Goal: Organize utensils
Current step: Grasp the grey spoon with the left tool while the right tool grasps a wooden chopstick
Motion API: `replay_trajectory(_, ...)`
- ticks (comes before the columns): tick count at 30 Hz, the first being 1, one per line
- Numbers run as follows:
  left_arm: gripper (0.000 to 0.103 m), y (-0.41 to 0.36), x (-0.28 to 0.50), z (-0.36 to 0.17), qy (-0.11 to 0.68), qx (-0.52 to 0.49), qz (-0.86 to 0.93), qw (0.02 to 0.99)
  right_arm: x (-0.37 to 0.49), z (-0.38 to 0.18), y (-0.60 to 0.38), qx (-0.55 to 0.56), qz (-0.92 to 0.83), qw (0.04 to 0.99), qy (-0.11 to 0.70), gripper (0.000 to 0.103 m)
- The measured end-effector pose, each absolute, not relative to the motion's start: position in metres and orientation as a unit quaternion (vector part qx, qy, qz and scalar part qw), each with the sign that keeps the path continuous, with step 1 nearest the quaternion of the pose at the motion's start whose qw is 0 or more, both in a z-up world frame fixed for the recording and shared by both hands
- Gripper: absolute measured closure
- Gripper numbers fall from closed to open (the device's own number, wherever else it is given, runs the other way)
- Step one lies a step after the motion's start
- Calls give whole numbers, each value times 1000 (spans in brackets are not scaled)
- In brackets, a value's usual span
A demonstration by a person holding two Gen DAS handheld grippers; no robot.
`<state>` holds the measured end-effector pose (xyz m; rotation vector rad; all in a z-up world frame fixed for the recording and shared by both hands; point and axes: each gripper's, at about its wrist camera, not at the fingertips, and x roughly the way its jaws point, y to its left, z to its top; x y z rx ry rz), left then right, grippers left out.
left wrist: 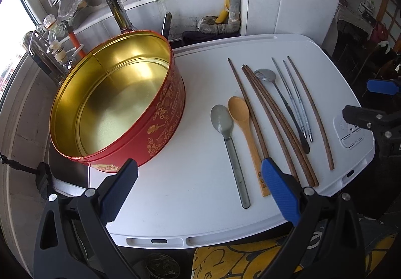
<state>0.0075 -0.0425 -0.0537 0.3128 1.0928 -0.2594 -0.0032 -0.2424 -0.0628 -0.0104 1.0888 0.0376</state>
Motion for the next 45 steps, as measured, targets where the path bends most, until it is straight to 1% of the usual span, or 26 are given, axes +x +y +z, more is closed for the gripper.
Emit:
replay_trajectory(4, 7, -52, 18, -81, 527, 149, -130, 827, 15, -82, -262, 9, 1, 856, 517, 4)
replay_trajectory(6, 7, -55, 22, -93, 521, 149, -128, 831, 25, -95, -269, 9, -5, 854, 520, 8)
replay_trajectory(8, 7, -59, 26, -105, 521, 162, -120, 829, 35, -110, -277, 10, -21, 847, 531, 28)
replay_trajectory(9, 7, -62, 27, -110, 518, 173, -115, 830, 41, -118, -281, 11, -29, 842, 539, 30)
replay_trajectory(12, 7, -68, 27, -118, 501, 209, -105, 833, 52, -137, -293, 10, -37, 831, 556, 30)
replay_trajectory(15, 7, -69, 26, -122, 489, 222, -103, 837, 57, -143, -299, 15, -30, 829, 558, 30)
replay_trajectory(22, 7, -62, 25, -119, 469, 199, -106, 854, 63, -142, -293, 19, -4, 833, 553, 30)
replay_trajectory(26, 7, -62, 24, -131, 468, 220, -88, 851, 64, -148, -288, 1, -6, 833, 554, 30)
replay_trajectory(30, 7, -60, 28, -136, 467, 188, -99, 858, 63, -149, -287, -1, 0, 835, 550, 30)
replay_trajectory(33, 7, -62, 33, -137, 475, 161, -106, 859, 60, -148, -287, -1, 3, 839, 545, 32)
replay_trajectory(34, 8, -62, 34, -138, 481, 150, -109, 857, 59, -148, -286, -2, 6, 839, 544, 38)
replay_trajectory(35, 12, -61, 35, -138, 489, 137, -115, 854, 57, -146, -285, -4, 10, 840, 543, 49)
replay_trajectory(36, 21, -59, 34, -138, 496, 117, -124, 851, 55, -145, -282, -8, 15, 839, 543, 55)
replay_trajectory(37, 26, -57, 34, -138, 504, 93, -136, 848, 54, -144, -279, -13, 21, 839, 544, 67)
replay_trajectory(38, 34, -55, 34, -138, 507, 81, -135, 848, 53, -144, -276, -17, 27, 837, 546, 82)
replay_trajectory(39, 45, -55, 33, -136, 506, 80, -130, 849, 53, -143, -274, -21, 31, 834, 550, 90)
replay_trajectory(40, 53, -55, 33, -135, 508, 78, -125, 849, 53, -143, -272, -26, 27, 833, 552, 91)
replay_trajectory(41, 75, -54, 33, -133, 513, 75, -118, 847, 52, -143, -271, -30, 26, 833, 551, 92)
replay_trajectory(42, 89, -53, 35, -132, 520, 69, -110, 845, 52, -143, -270, -30, 27, 834, 551, 92)
replay_trajectory(45, 92, -47, 37, -132, 530, 48, -103, 840, 52, -142, -278, -2, 27, 833, 553, 94)
